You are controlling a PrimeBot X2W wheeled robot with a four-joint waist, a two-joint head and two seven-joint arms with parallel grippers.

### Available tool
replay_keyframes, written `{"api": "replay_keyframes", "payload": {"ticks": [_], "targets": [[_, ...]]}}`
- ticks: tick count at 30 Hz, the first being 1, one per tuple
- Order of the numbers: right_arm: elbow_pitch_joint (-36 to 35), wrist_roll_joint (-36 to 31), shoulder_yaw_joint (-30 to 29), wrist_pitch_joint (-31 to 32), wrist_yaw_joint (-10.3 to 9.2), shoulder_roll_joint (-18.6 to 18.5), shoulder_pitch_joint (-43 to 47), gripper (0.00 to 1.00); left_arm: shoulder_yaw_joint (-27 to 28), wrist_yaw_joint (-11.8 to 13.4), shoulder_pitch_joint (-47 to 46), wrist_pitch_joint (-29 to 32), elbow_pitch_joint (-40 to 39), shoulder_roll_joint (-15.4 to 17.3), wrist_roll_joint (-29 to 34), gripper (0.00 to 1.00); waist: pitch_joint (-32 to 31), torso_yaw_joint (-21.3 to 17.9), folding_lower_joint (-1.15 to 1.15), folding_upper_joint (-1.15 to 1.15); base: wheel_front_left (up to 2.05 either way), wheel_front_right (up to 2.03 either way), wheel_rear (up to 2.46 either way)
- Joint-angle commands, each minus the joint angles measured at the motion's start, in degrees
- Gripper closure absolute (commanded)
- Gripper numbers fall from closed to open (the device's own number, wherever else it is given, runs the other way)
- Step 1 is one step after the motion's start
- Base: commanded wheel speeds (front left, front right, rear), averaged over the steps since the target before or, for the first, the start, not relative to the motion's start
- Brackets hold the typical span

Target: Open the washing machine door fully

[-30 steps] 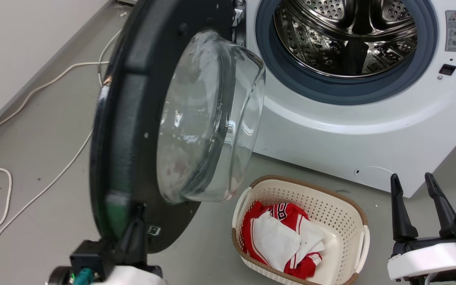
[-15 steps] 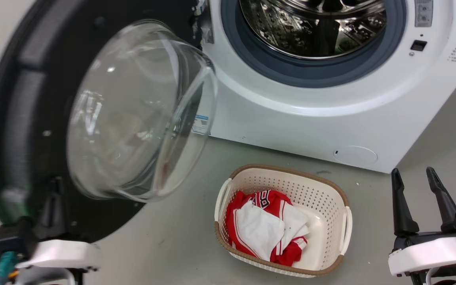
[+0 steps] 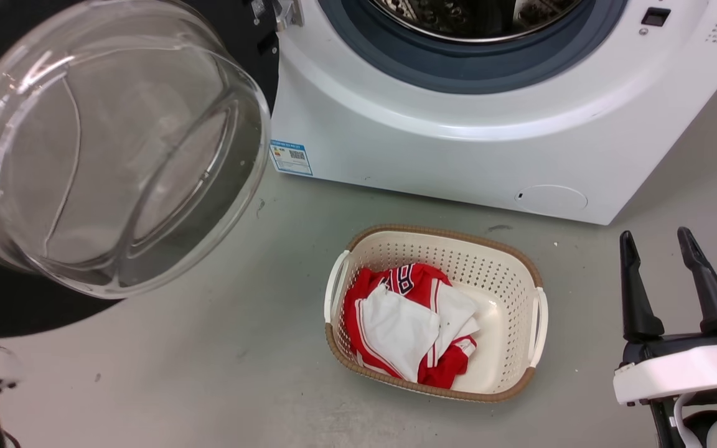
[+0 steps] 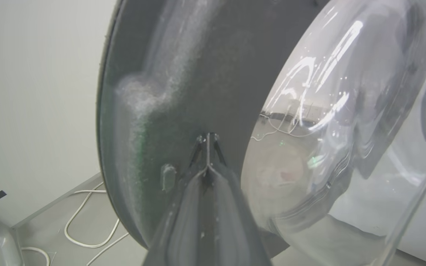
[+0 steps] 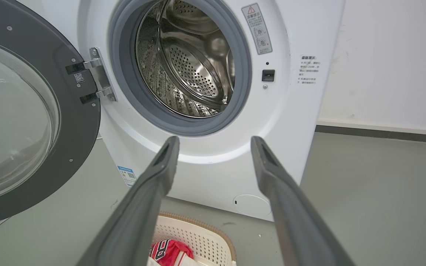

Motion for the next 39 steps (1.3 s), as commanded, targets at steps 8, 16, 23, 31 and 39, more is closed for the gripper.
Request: {"api": "replay_keyframes", "payload": {"ticks": [8,16,23,31,39], "targets": [[0.37,-0.27,0.18,0.22,-0.03,0.07,-1.59,0.0,2.2,-3.86,-7.4,-0.96,10.79,4.42,-0.41,1.0,1.01,-0.44,0.0,0.0,0.0,0.0,0.0],[1.93,0.86,0.51,-0.83,-0.04,0.07,-0.77,0.0,2.73,-4.65,-6.9,-1.1,11.18,3.47,1.6,1.0,-1.07,-1.56,0.0,0.0,0.0,0.0,0.0],[4.29,1.8,0.81,-1.93,-0.04,0.06,0.93,0.0,3.34,-4.18,1.0,-1.04,2.51,-1.98,5.53,1.0,-5.61,-2.8,0.0,0.0,0.0,0.0,0.0],[5.83,2.69,1.62,-2.22,-0.04,0.06,2.81,0.0,-1.76,-5.53,8.71,-0.97,-5.14,-10.03,7.25,1.0,-10.03,-4.47,0.0,0.0,0.0,0.0,0.0],[5.97,2.38,1.98,-1.68,-0.03,0.07,4.01,0.0,-11.46,-7.59,8.46,-0.37,-7.27,-15.09,10.23,0.87,-12.25,-6.62,0.0,0.0,0.0,0.0,0.0]]}}
